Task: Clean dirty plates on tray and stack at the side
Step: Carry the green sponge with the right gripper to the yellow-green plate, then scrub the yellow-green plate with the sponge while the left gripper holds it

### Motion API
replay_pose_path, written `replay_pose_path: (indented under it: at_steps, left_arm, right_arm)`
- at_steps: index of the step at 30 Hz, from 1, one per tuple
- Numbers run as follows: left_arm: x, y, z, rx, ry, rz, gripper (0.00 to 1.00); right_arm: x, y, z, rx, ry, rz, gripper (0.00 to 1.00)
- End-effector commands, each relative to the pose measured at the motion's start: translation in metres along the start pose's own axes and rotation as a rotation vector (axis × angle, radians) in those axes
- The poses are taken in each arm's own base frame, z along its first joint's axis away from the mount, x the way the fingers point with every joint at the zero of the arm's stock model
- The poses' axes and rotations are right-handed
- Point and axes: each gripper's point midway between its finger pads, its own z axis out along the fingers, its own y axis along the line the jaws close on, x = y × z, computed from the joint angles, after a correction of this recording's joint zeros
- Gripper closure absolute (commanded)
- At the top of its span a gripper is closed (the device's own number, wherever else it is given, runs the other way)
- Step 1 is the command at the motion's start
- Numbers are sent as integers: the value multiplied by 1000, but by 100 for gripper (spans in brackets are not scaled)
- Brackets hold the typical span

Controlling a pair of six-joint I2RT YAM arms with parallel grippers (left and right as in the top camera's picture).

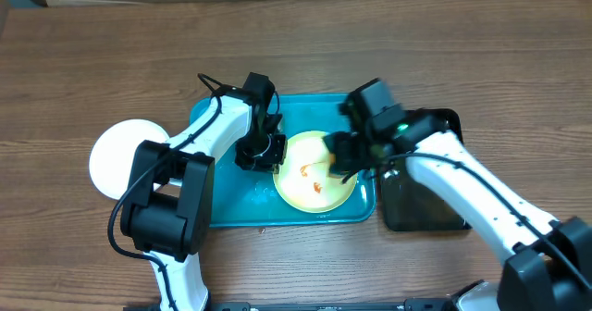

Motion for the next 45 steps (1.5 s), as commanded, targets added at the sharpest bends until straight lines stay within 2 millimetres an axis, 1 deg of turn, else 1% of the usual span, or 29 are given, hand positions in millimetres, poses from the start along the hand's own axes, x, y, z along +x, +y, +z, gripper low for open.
replay_pose_path:
  at_steps: [1, 3, 5, 6, 8, 12, 16, 22, 24, 27, 29, 32, 37, 39, 42, 45]
  left_arm:
    - [8, 3, 10, -40, 31, 10, 96]
    - [9, 2, 11, -41, 33, 15, 96]
    - [9, 1, 11, -42, 34, 17, 96]
    - [9, 1, 11, -42, 34, 17, 96]
    - [9, 1, 11, -42, 35, 17, 96]
    - [9, 1, 11, -42, 34, 17, 96]
    - [9, 1, 11, -42, 34, 17, 96]
    - [9, 1, 11, -42, 35, 18, 96]
    - [9, 1, 11, -42, 35, 18, 96]
    - [10, 1, 11, -42, 36, 17, 96]
    - [10, 1, 11, -43, 38, 17, 96]
    - [10, 1, 11, -43, 39, 17, 96]
    - [13, 2, 11, -47, 49, 14, 96]
    - [13, 2, 11, -47, 51, 14, 96]
    - [13, 2, 11, -47, 49, 14, 96]
    - [13, 2, 11, -48, 48, 14, 96]
  right_arm:
    - [2, 34, 24, -43, 4, 22, 96]
    - [2, 42, 38, -53, 9, 50, 96]
    - [2, 46, 51, -57, 14, 76, 96]
    - [2, 45, 61, -55, 22, 109, 96]
    - [4, 42, 72, -44, 38, 145, 96]
    - [9, 37, 85, -29, 67, 173, 96]
    - [18, 31, 95, -15, 99, 180, 96]
    - [27, 32, 103, -35, 147, 192, 96]
    - [37, 29, 114, -32, 192, 202, 96]
    - [42, 22, 127, -12, 216, 210, 96]
    - [41, 20, 127, -3, 208, 210, 96]
    - [36, 9, 125, 45, 179, 203, 96]
    - [25, -30, 111, 124, 164, 264, 96]
    - [21, -51, 103, 139, 177, 273, 96]
    - [29, -67, 96, 164, 224, 261, 96]
    - [41, -72, 92, 185, 273, 264, 96]
